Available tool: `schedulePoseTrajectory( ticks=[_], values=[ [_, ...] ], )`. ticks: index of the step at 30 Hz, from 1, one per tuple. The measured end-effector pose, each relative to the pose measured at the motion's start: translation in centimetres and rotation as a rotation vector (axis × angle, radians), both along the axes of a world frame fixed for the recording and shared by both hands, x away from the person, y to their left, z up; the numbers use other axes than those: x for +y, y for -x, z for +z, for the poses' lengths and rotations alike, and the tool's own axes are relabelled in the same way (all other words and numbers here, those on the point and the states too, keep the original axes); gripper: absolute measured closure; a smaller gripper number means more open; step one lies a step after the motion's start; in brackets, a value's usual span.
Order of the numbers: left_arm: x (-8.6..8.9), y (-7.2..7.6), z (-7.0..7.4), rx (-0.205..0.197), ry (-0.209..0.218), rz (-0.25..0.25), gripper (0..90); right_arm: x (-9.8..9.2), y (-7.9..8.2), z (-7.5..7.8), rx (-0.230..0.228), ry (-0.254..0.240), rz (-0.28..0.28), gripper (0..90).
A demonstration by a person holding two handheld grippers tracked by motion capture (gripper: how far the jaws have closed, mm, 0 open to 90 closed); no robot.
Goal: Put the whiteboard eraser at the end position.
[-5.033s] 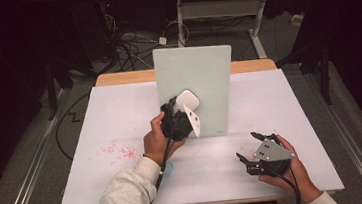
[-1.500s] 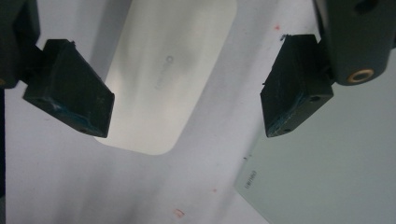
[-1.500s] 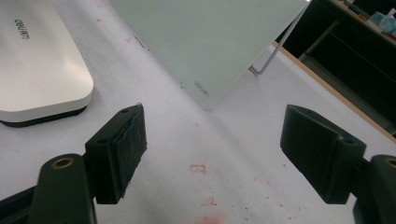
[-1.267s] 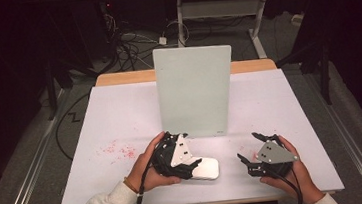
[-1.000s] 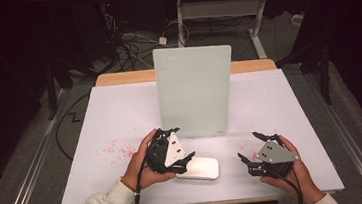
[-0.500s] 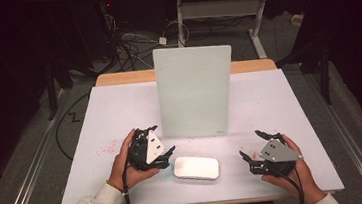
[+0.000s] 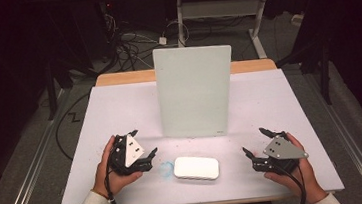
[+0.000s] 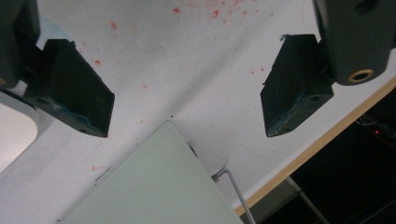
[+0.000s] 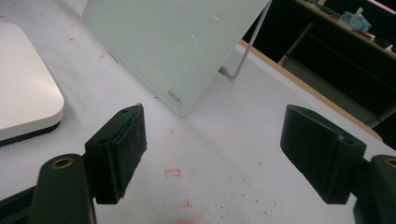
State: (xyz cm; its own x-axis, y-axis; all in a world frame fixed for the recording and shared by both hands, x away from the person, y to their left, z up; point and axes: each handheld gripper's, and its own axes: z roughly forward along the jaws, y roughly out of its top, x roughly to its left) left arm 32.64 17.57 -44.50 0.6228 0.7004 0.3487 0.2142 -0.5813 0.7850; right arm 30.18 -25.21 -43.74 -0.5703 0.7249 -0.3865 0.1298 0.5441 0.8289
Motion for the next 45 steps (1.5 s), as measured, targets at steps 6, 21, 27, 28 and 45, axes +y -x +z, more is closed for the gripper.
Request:
schedulePoseTrajectory(
  ticks=[6, 21, 27, 28, 45],
  values=[
    [1.5, 0.9, -0.3, 0.005, 0.01, 0.029, 16.8, -0.3, 0.0, 0.2, -0.015, -0.03, -0.011, 22.8],
    [2.0, 1.9, -0.9, 0.028, -0.007, 0.024, 16.1, -0.4, 0.2, 0.3, -0.031, -0.03, -0.018, 22.2],
    [2.0, 2.1, -0.8, 0.021, -0.013, 0.025, 16.2, -0.1, 0.5, 0.4, -0.035, -0.022, -0.015, 22.2],
    [1.9, 2.1, -0.8, 0.021, -0.013, 0.023, 16.2, -0.1, 0.5, 0.4, -0.037, -0.018, -0.013, 22.2],
    [1.9, 1.9, -0.7, 0.018, -0.012, 0.032, 16.1, 0.1, 0.5, 0.6, -0.042, -0.02, -0.002, 22.1]
  ],
)
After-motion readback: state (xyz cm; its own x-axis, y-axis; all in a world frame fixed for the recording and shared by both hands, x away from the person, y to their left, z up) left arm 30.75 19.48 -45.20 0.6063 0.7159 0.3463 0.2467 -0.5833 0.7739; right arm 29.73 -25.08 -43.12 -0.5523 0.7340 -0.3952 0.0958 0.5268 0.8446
